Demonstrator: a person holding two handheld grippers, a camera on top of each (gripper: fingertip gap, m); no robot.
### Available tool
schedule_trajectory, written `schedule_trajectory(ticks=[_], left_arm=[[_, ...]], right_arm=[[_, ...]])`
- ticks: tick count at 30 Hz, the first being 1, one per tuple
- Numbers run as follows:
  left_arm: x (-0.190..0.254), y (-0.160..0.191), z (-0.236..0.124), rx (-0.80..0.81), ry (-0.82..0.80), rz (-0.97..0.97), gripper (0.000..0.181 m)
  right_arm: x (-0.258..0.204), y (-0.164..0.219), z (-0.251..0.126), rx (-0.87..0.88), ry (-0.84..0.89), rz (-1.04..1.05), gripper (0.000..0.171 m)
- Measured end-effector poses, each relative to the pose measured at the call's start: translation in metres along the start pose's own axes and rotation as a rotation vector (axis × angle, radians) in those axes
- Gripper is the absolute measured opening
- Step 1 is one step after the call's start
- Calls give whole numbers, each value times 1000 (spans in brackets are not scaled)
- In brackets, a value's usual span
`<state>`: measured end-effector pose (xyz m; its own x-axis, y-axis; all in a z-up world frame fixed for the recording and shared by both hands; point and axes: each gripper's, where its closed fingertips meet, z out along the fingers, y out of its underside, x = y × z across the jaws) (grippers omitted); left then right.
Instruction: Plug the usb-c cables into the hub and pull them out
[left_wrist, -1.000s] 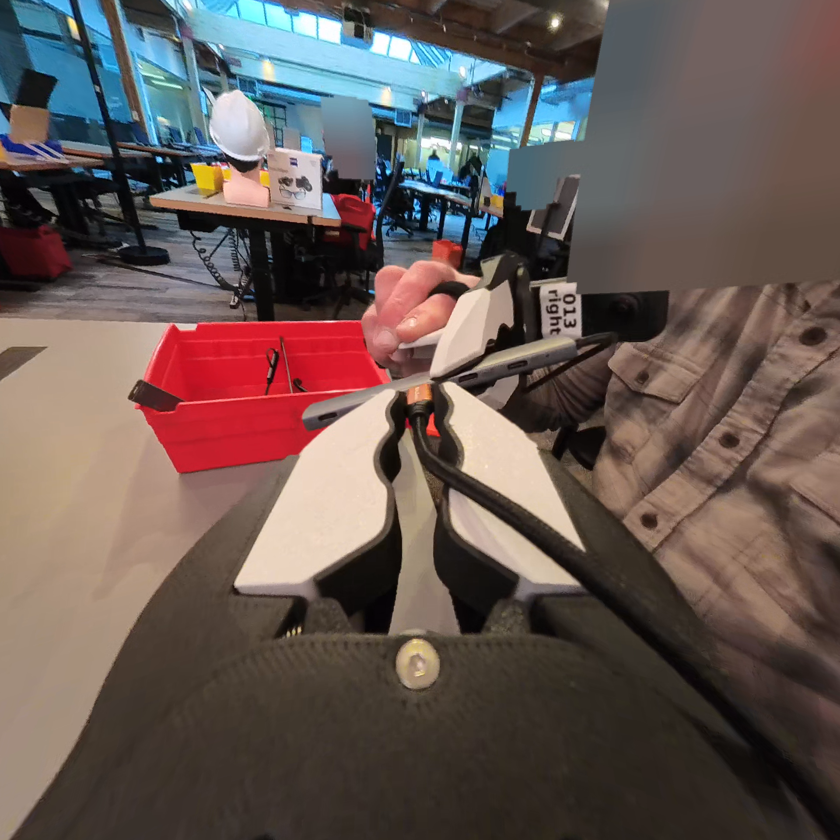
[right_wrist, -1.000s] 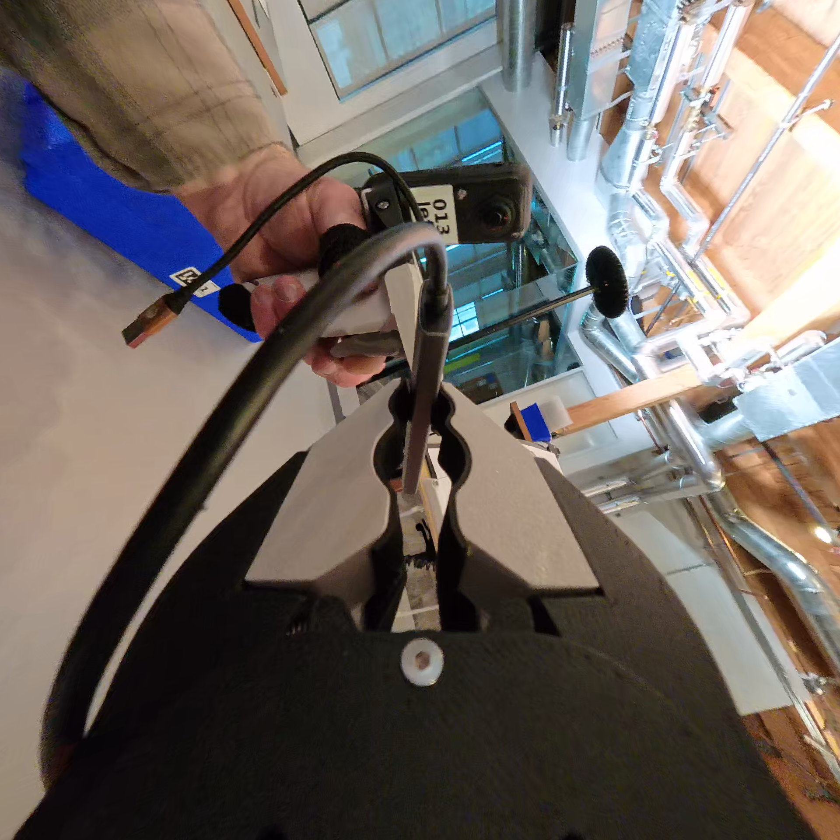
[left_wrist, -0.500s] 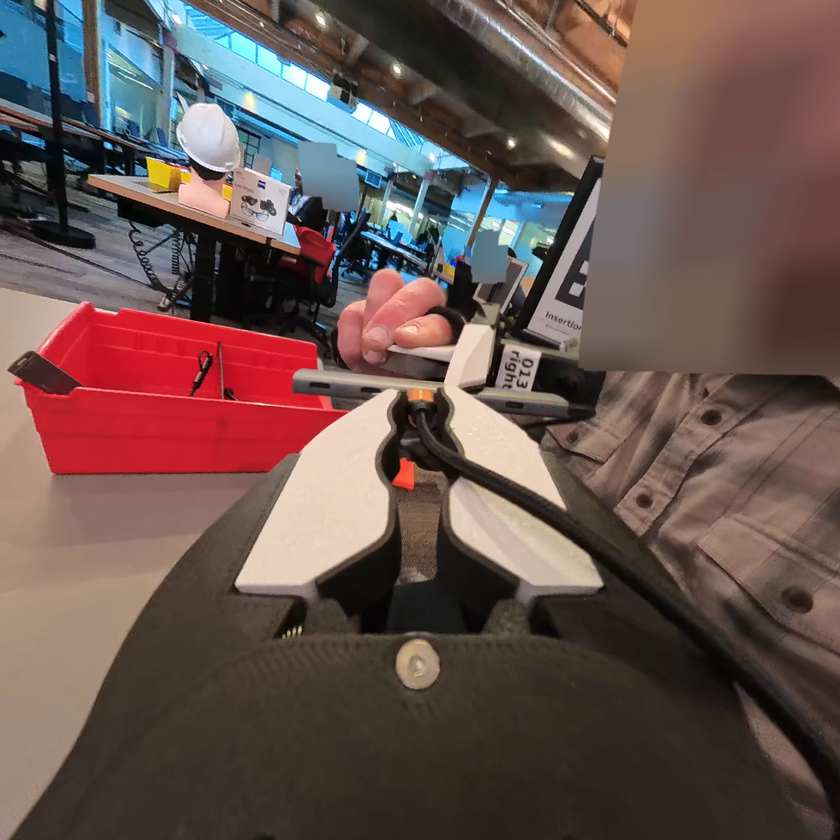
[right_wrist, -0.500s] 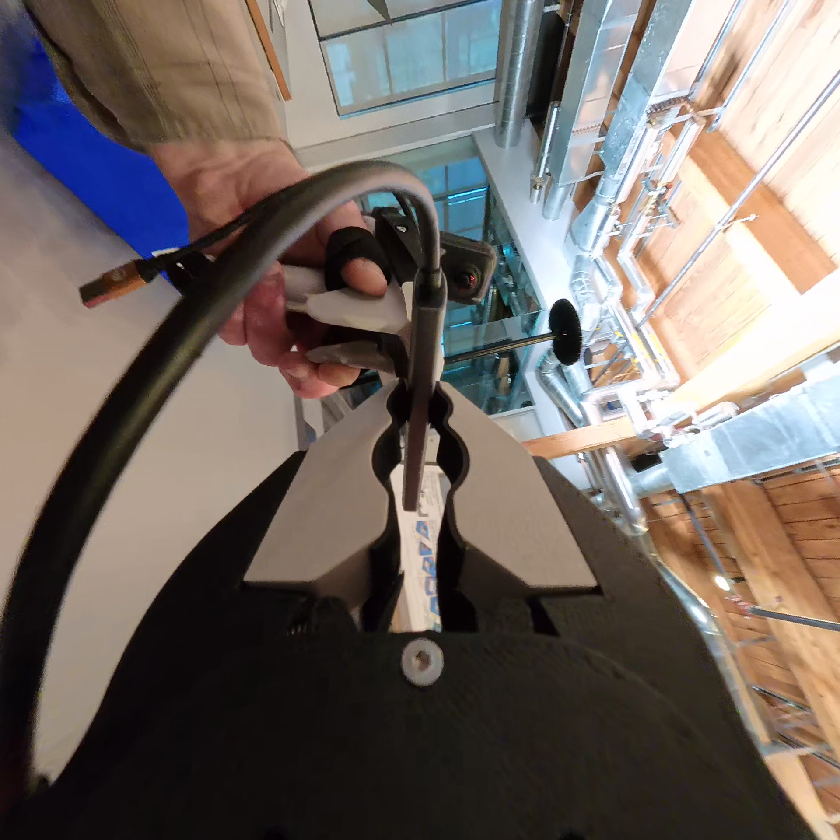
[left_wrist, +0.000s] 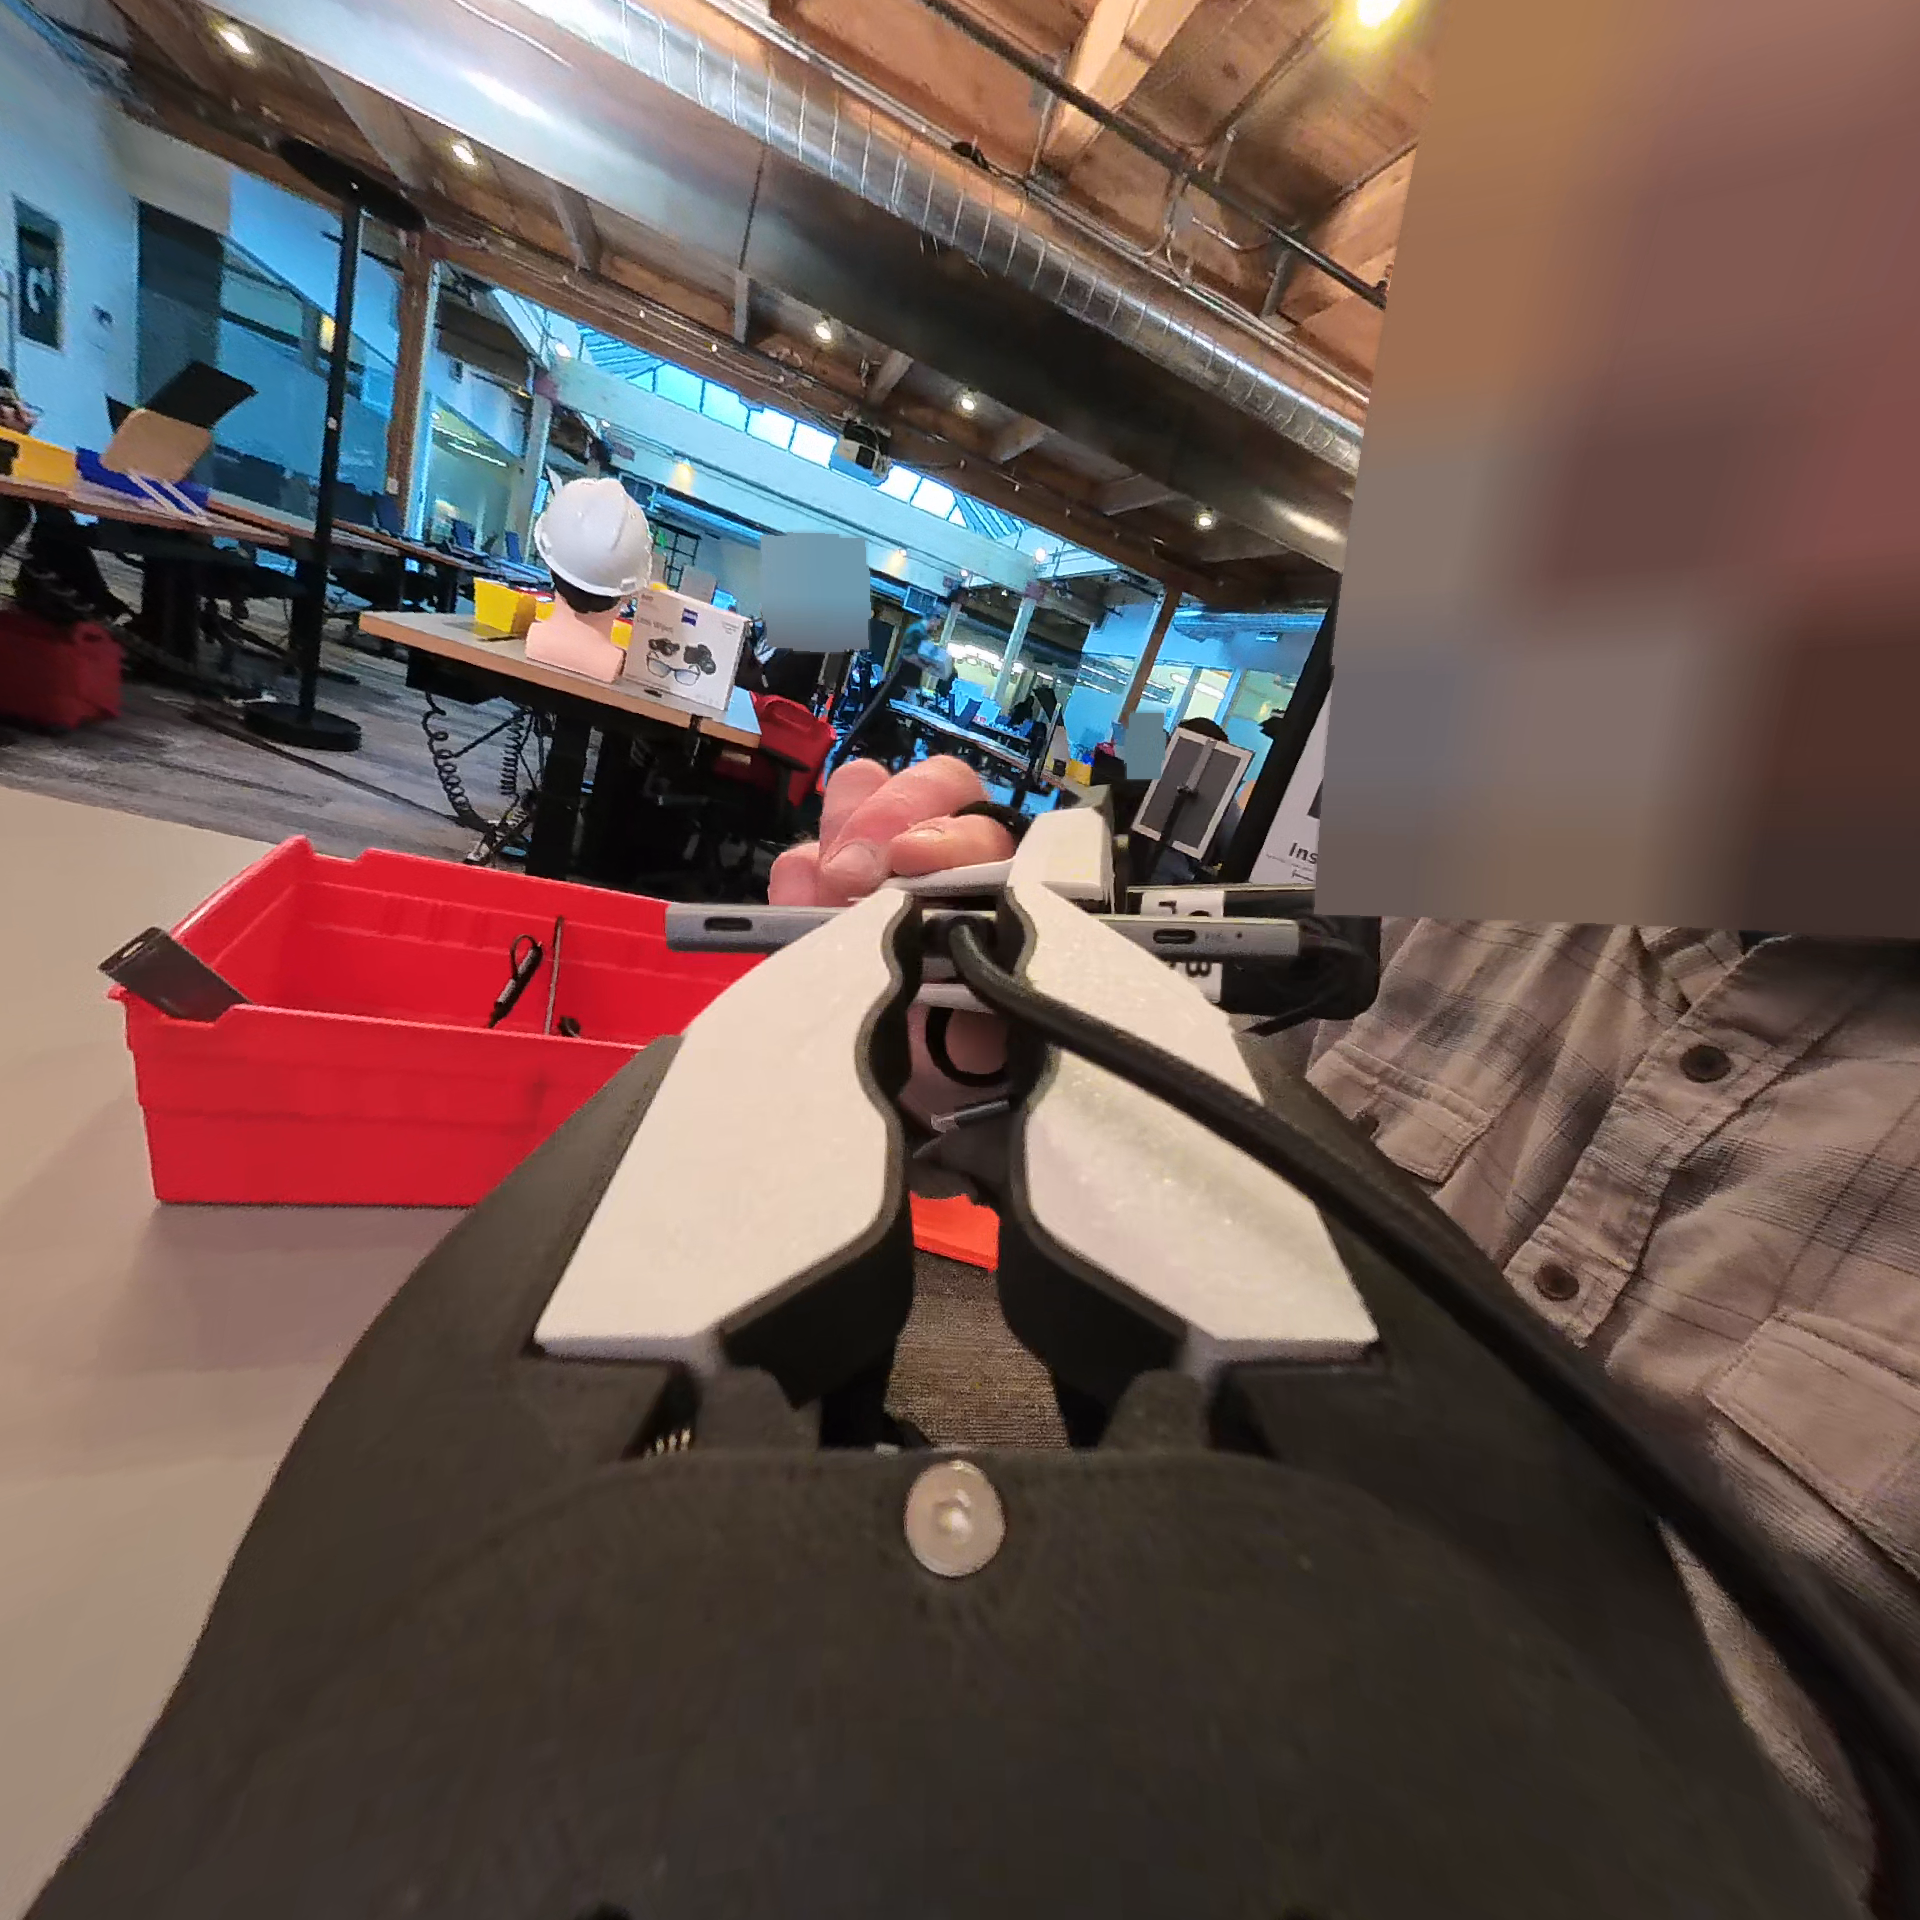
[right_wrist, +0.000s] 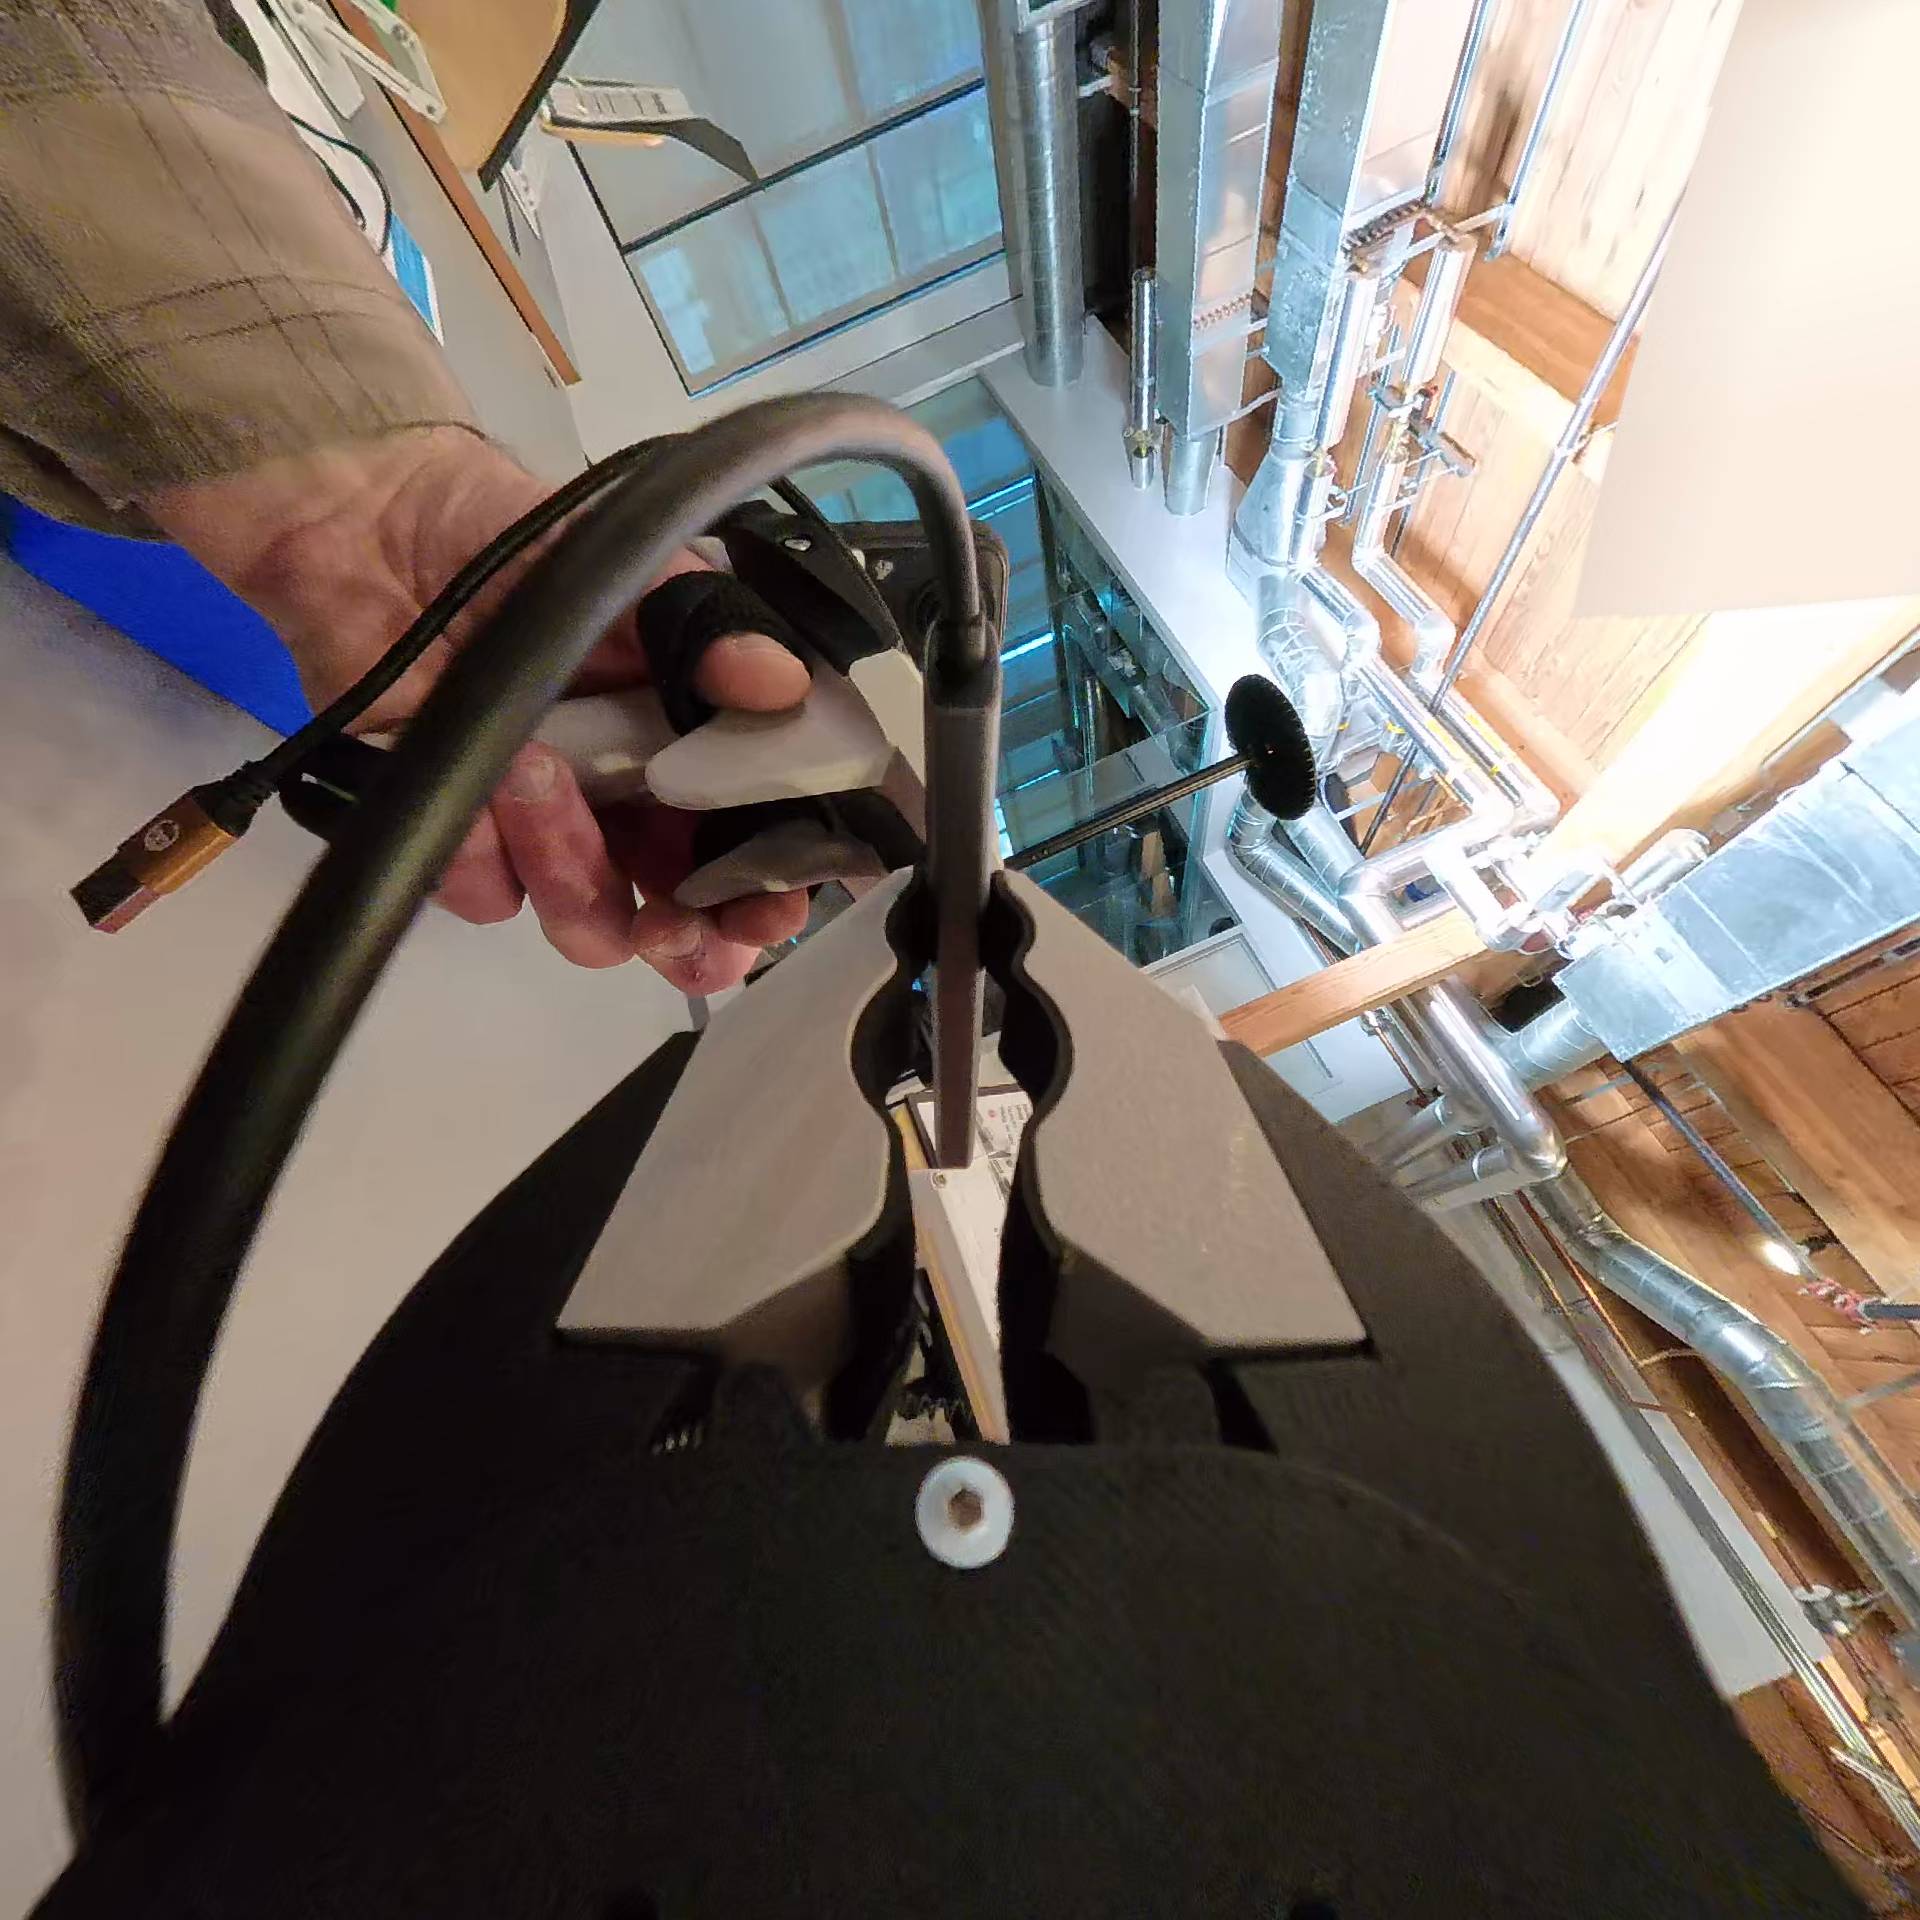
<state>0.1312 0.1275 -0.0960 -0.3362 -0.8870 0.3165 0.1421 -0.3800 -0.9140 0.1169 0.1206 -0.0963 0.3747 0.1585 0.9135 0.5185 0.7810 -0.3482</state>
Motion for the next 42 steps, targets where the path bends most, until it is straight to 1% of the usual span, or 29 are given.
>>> schedule_trajectory(ticks=[3, 7, 8, 10, 12, 14, 16, 18, 19, 20, 21, 24, 25, 27, 29, 32, 34, 36, 40, 42], left_arm=[[-2, 1, 1, -2, -6, -17, 12], [-7, 0, 0, 1, -37, 4, 12], [-9, 0, -1, -1, -51, 20, 12], [-13, -4, -7, 11, -75, 51, 12], [-18, -9, -15, 12, -115, 105, 12], [-21, -13, -21, 9, -135, 131, 12], [-24, -14, -23, -5, -161, 176, 12], [-30, -15, -26, -26, -209, 236, 12], [-32, -15, -27, -37, -230, 270, 12], [-35, -14, -29, -59, -264, 312, 12], [-38, -14, -31, -68, -292, 343, 12], [-42, -15, -35, -92, -348, 422, 12], [-44, -15, -36, -104, -368, 448, 12], [-45, -16, -36, -112, -385, 475, 12], [-51, -17, -38, -123, -438, 515, 12], [-59, -18, -42, -121, -528, 572, 12], [-64, -20, -45, -121, -582, 618, 12], [-67, -18, -46, -145, -630, 670, 12], [-73, -13, -45, -205, -734, 790, 12], [-75, -13, -44, -217, -779, 837, 12]], right_arm=[[0, 2, 0, -11, 11, -31, 7], [1, 7, 2, -28, 19, -1, 7], [0, 9, 2, -28, 7, 35, 7], [2, 11, -1, -18, -23, 173, 18], [4, 21, -3, -52, -54, 278, 27], [5, 31, -3, -92, -108, 445, 37], [-1, 41, -2, -139, -218, 649, 41], [1, 55, -2, -197, -256, 788, 42], [-1, 60, -3, -225, -298, 842, 49], [0, 63, -3, -242, -329, 893, 61], [2, 63, -3, -245, -353, 935, 69], [3, 60, -1, -262, -433, 999, 93], [0, 58, 1, -263, -459, 1010, 96], [-8, 60, 6, -303, -503, 1023, 97], [-18, 64, 12, -344, -525, 1037, 95], [-28, 65, 23, -368, -553, 1124, 85], [-33, 66, 28, -363, -574, 1203, 75], [-33, 67, 31, -343, -581, 1279, 68], [-38, 77, 36, -387, -596, 1325, 67], [-46, 86, 40, -444, -600, 1310, 62]])
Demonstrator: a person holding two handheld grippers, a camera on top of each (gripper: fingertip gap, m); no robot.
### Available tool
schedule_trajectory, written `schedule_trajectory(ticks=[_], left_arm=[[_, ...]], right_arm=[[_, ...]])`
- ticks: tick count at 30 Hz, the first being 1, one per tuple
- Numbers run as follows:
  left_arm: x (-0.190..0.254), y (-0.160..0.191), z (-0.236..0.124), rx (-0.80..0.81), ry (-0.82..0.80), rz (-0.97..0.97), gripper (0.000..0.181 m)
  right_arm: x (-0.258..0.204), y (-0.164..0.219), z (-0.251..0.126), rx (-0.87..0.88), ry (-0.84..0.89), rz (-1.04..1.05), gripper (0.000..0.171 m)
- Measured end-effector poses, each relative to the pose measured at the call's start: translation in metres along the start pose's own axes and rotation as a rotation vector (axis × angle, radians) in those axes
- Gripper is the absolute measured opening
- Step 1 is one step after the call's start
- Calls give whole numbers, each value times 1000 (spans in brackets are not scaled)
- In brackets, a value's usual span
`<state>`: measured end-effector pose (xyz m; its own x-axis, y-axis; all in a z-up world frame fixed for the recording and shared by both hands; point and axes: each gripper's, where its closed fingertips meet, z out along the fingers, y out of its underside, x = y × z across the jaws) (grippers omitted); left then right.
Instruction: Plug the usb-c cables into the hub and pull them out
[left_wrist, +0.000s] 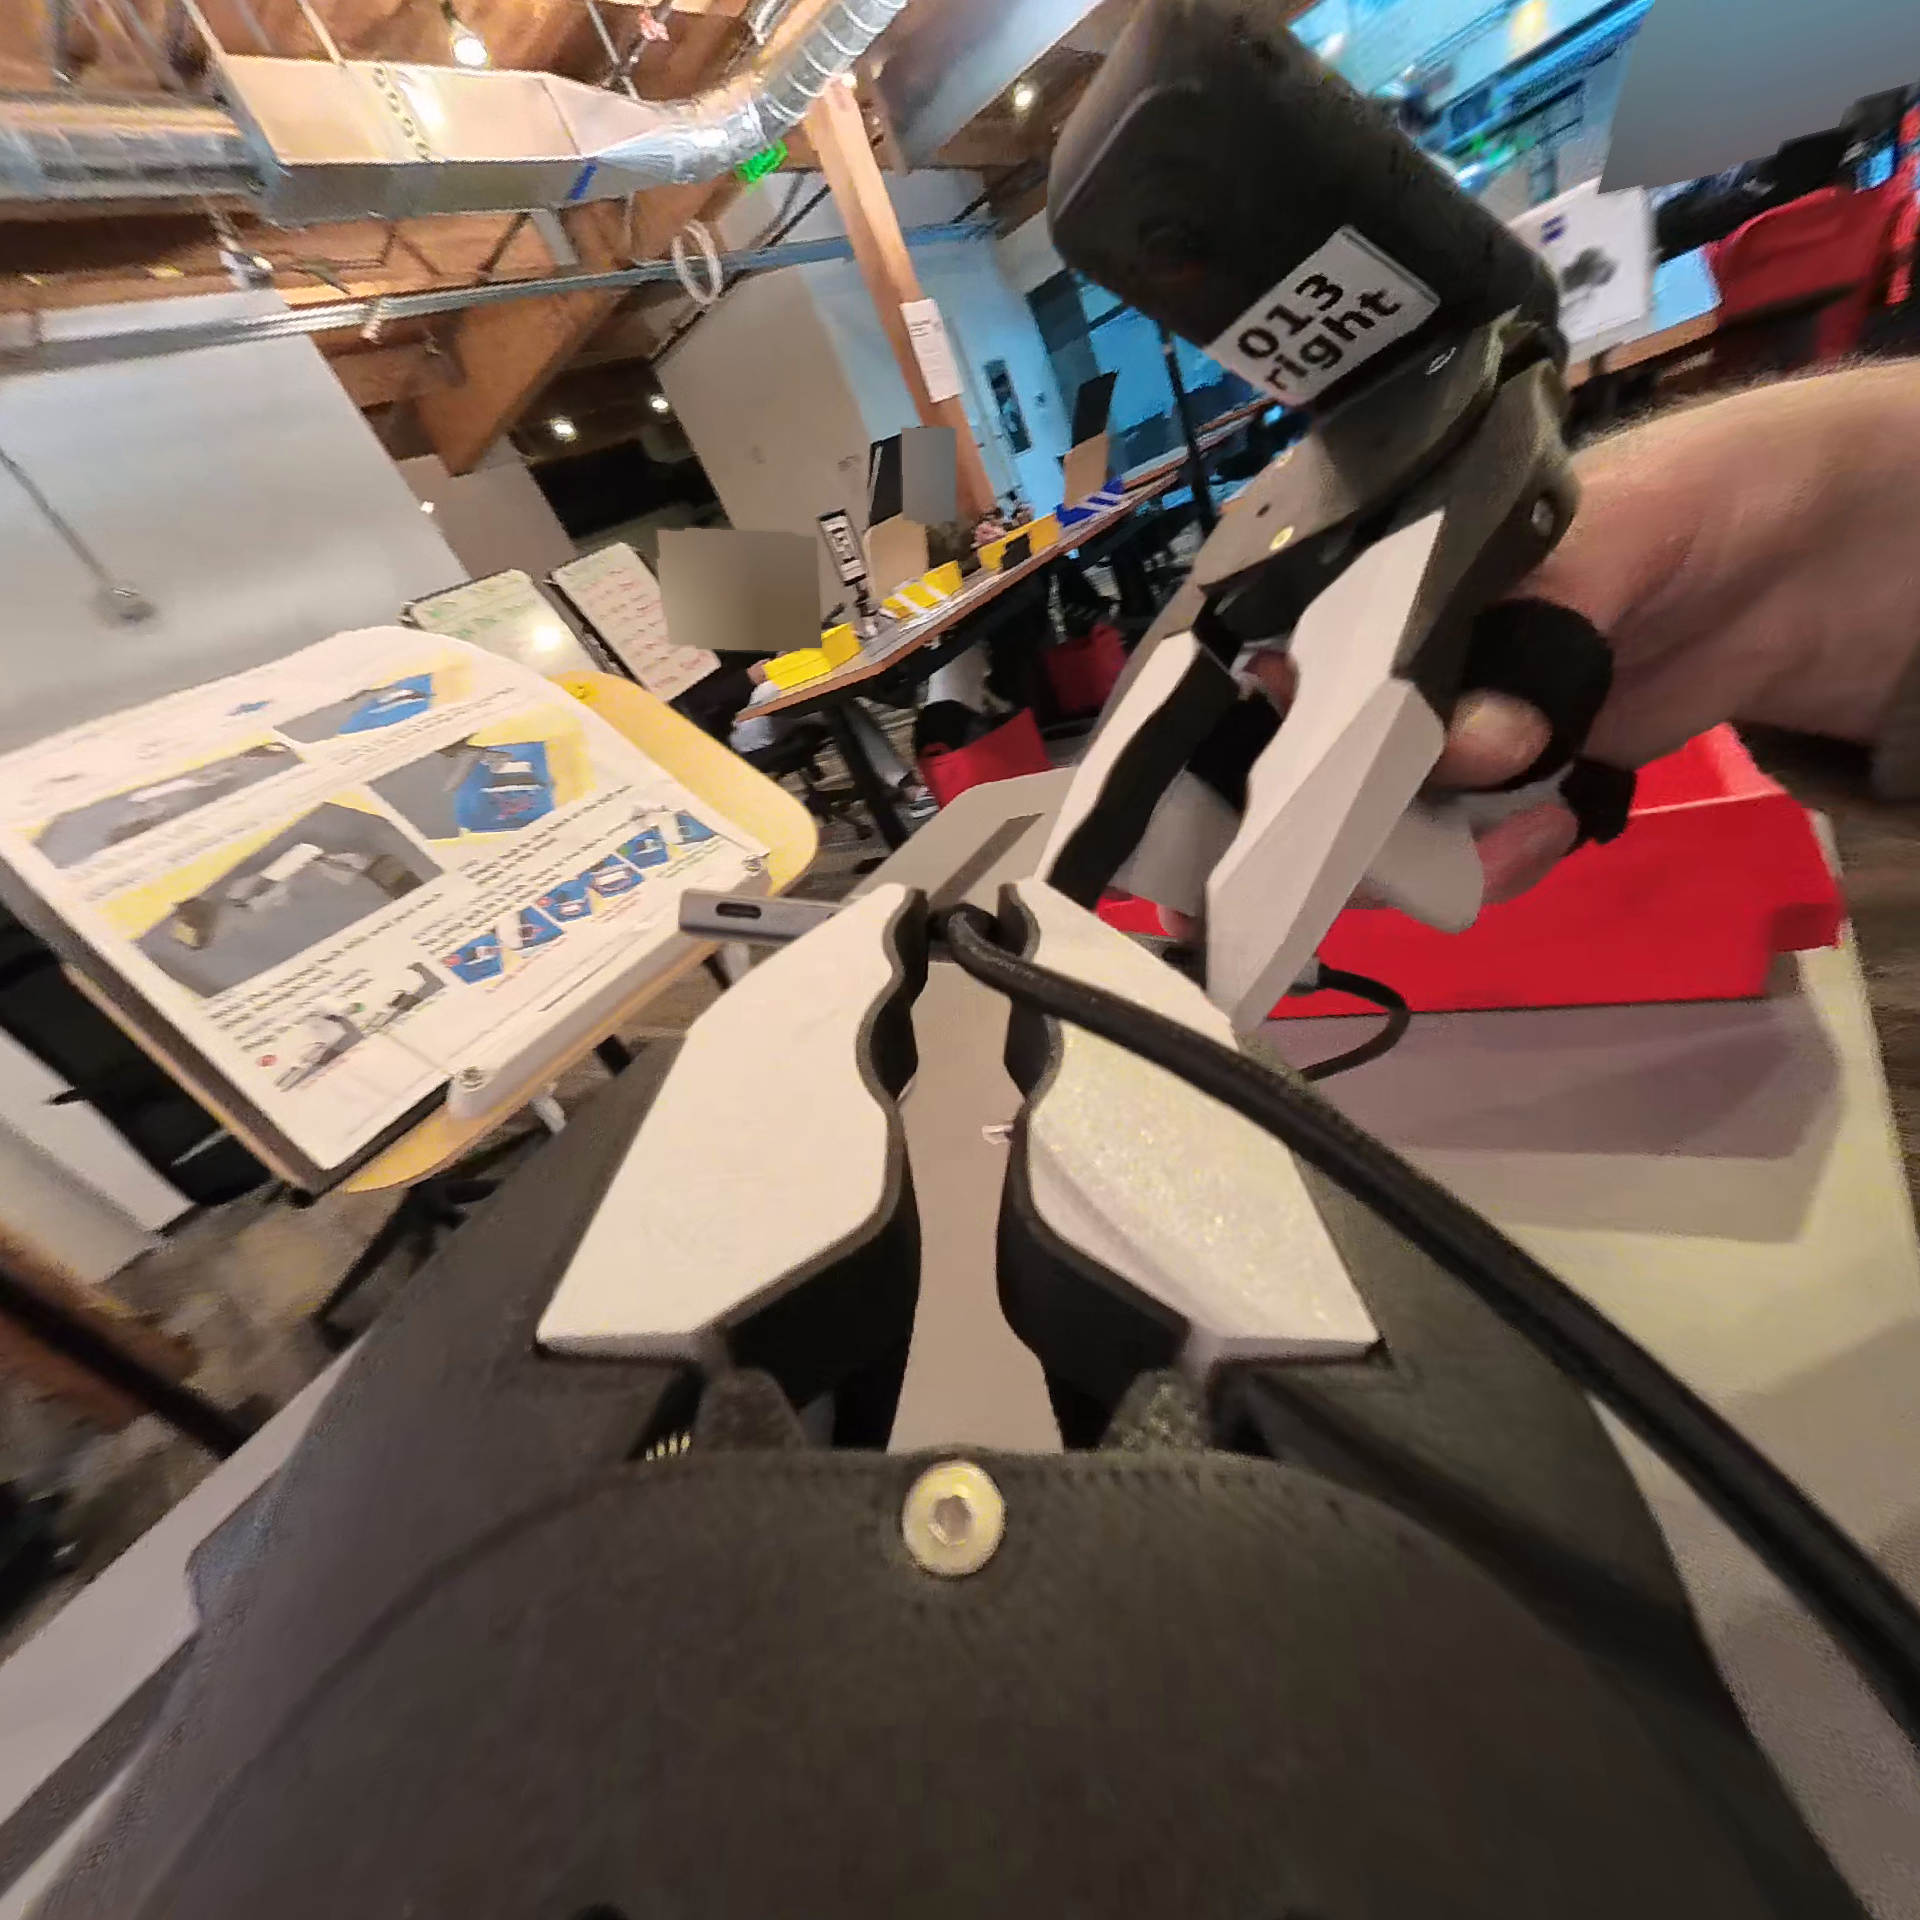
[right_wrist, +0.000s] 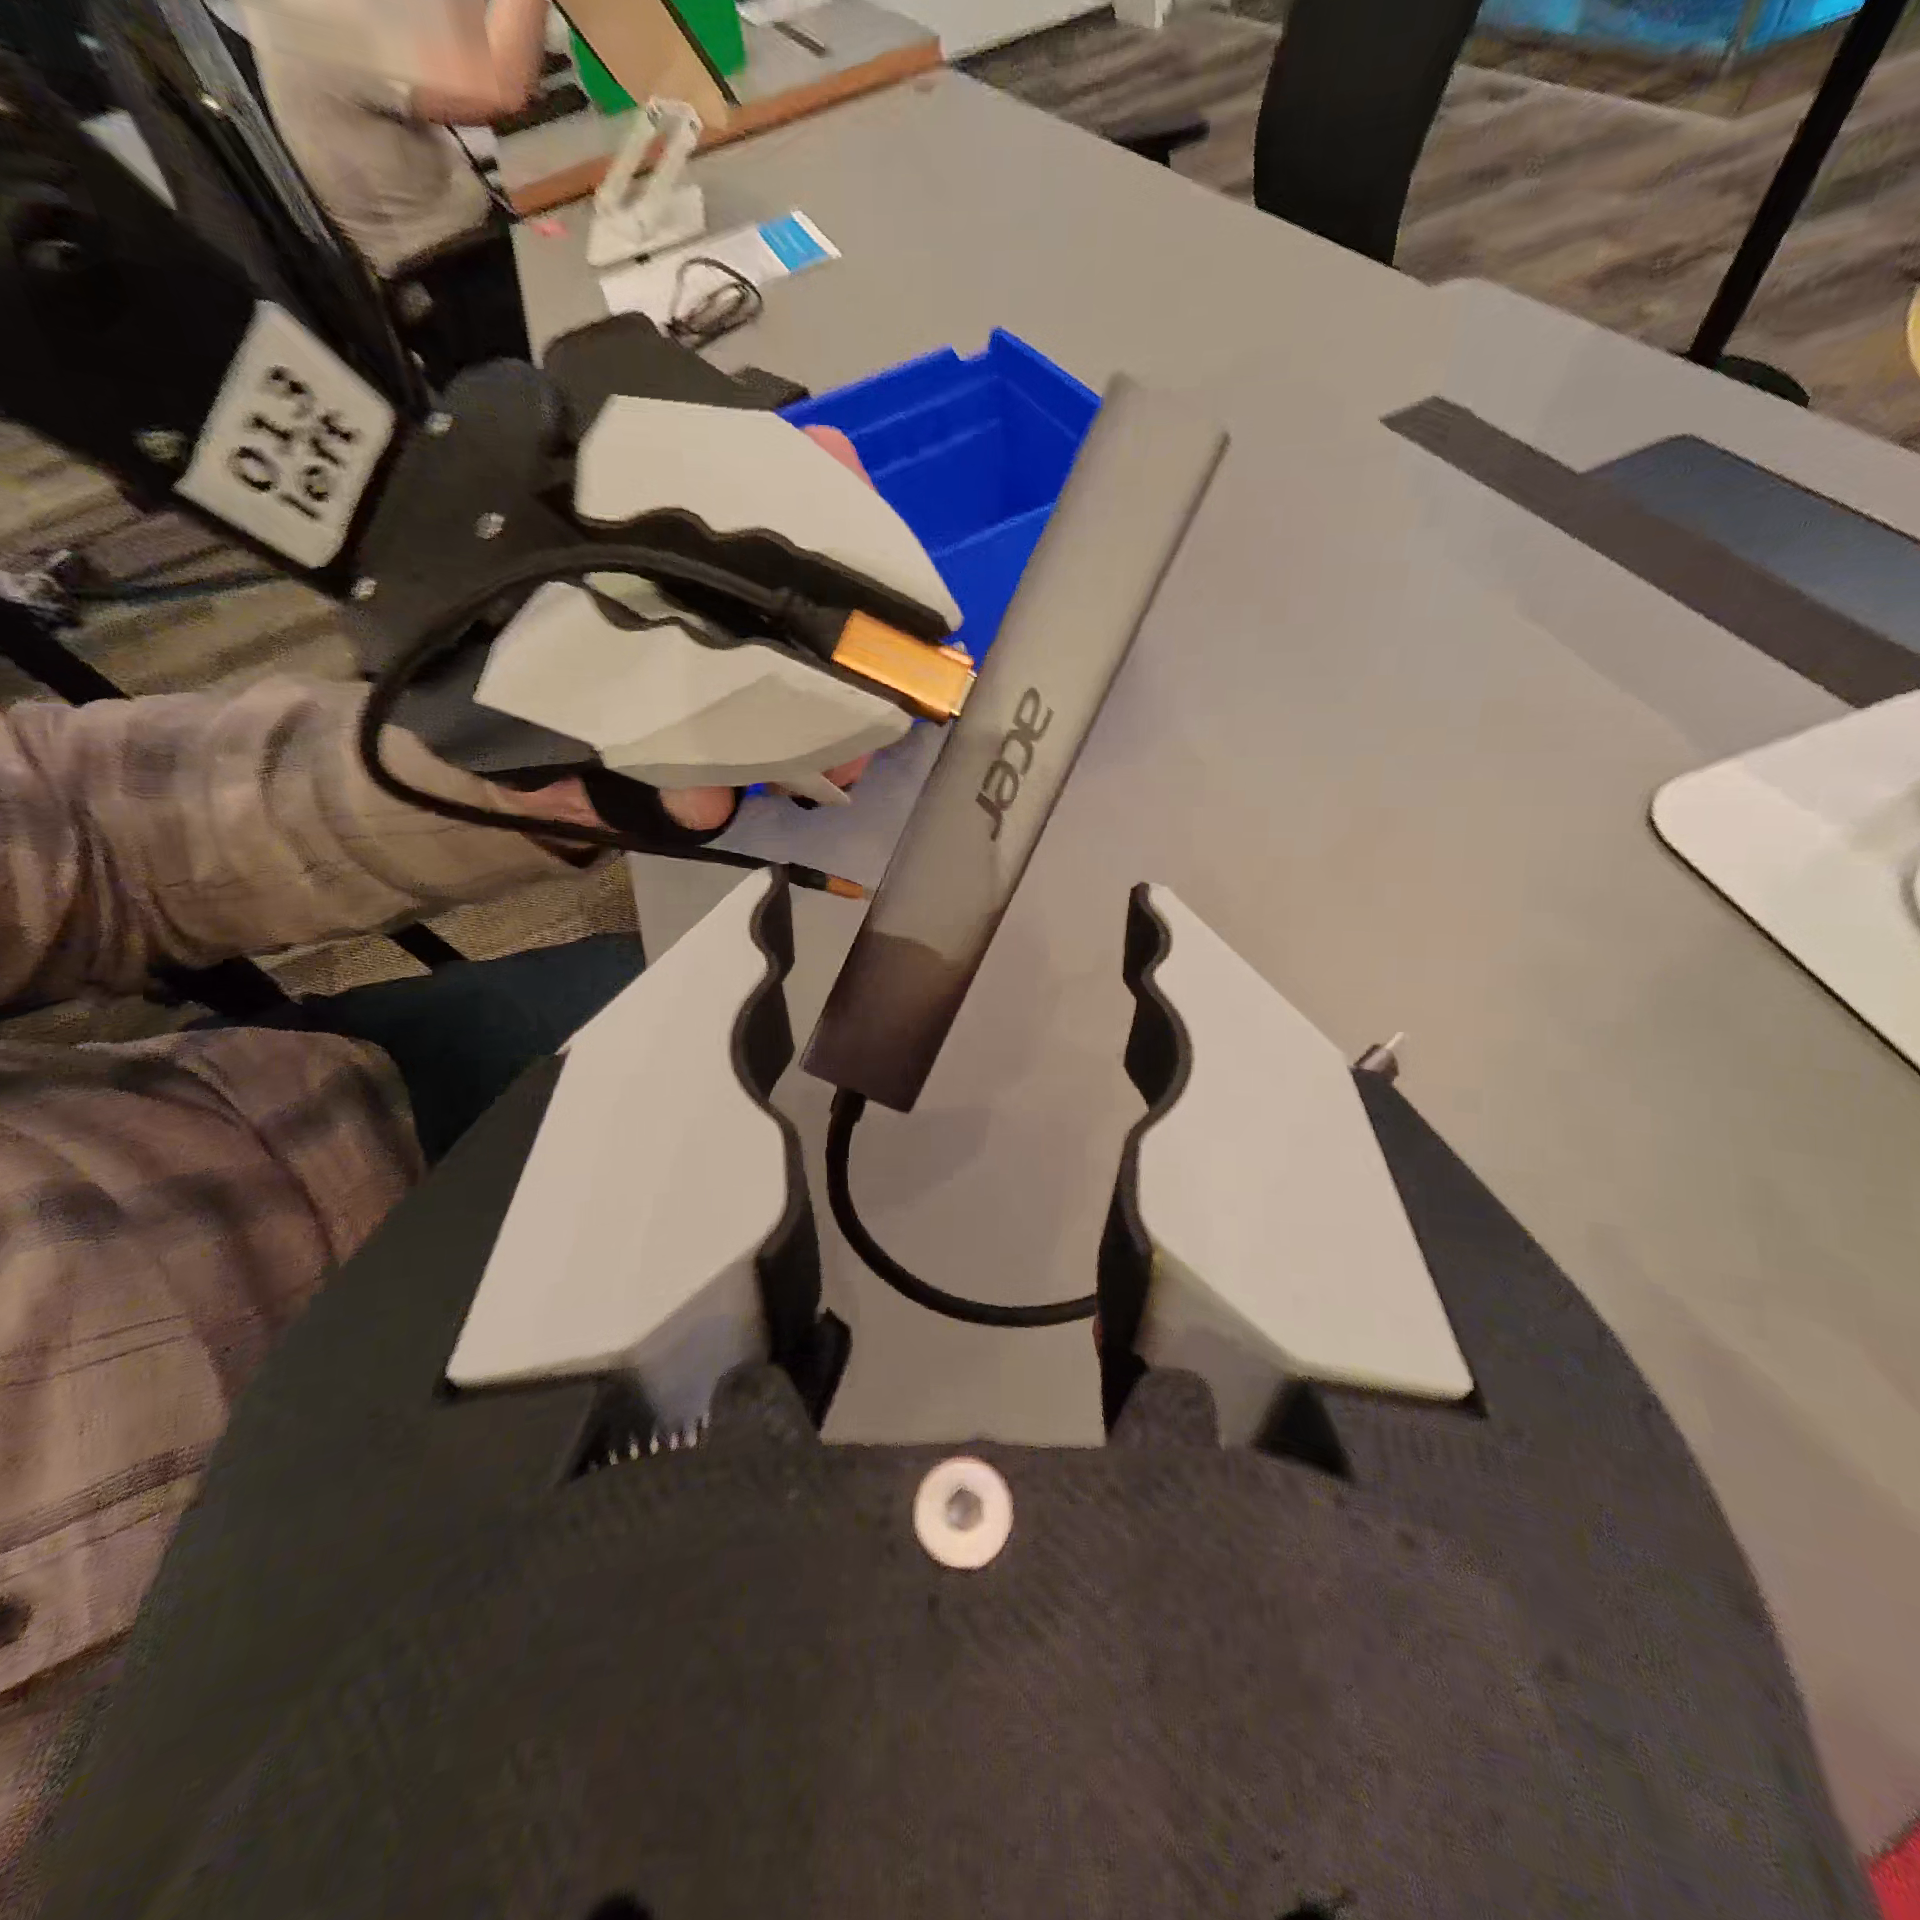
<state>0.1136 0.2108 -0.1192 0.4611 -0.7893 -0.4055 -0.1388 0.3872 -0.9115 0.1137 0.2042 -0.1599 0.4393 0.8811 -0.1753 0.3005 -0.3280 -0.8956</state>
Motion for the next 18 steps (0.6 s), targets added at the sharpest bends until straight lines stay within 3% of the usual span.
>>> schedule_trajectory(ticks=[4, 9, 18], left_arm=[[-1, 1, 3, -9, -75, 57, 12], [7, 6, 7, -30, -90, 130, 13], [12, 18, 10, -67, -87, 190, 13]], right_arm=[[8, 4, 13, -20, 4, 22, 49], [8, 2, 25, 14, -2, 21, 20], [20, 14, 30, -59, 61, -60, 16]])
